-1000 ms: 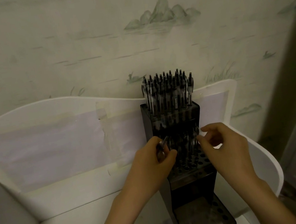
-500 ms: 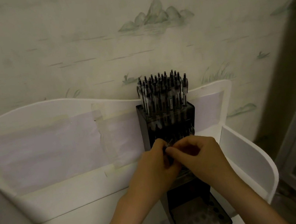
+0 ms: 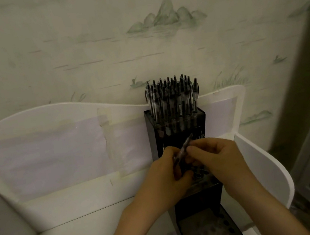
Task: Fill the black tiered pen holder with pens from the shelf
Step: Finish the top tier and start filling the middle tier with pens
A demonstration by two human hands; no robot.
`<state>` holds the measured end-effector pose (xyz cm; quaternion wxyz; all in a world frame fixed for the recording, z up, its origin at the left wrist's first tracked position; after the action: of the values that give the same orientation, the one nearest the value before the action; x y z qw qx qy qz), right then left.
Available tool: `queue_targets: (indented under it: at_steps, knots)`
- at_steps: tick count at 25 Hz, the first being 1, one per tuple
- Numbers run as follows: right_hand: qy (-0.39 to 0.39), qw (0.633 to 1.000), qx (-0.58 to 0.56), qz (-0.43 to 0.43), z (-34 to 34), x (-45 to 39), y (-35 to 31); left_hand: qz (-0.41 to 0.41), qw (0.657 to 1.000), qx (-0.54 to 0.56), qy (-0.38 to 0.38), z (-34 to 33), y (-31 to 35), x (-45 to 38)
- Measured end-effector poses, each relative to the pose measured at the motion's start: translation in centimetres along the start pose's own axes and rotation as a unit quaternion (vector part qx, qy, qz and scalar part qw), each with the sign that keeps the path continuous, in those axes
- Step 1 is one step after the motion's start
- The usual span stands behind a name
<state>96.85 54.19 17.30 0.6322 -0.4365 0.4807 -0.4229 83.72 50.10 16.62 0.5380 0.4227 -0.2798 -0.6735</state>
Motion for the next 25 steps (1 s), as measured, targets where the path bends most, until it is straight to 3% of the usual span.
queue_targets:
  at_steps: [5, 9, 14, 25]
  knots:
    - [0.126, 0.989, -0.017, 0.080, 4.4, -0.6, -3.3, -0.020, 0.996, -0.086, 0.010, 0.8, 0.1, 0.5]
    - [0.214, 0.951, 0.147, 0.165, 7.1, 0.1, -6.1, -0.037, 0.982, -0.184, 0.007, 1.0, 0.1, 1.0]
    - [0.192, 0.923, 0.281, 0.181, 6.6, -0.7, -5.3, -0.033, 0.974, -0.226, -0.002, 0.7, -0.1, 1.4]
    - [0.132, 0.938, 0.291, 0.132, 4.8, -2.7, 0.7, -0.009, 0.972, -0.233, 0.022, 0.8, -0.7, 2.1]
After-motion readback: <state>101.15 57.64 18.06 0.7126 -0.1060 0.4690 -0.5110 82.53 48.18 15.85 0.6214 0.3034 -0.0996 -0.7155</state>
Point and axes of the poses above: each hand's wrist, its own x-axis away from the middle knuckle, its own z-axis out of the back of the hand, y = z × x, the point moved 8 cm from there along -x, towards the middle knuckle, and after that the axes turned 10 degrees about x, right-handed, at the moved point
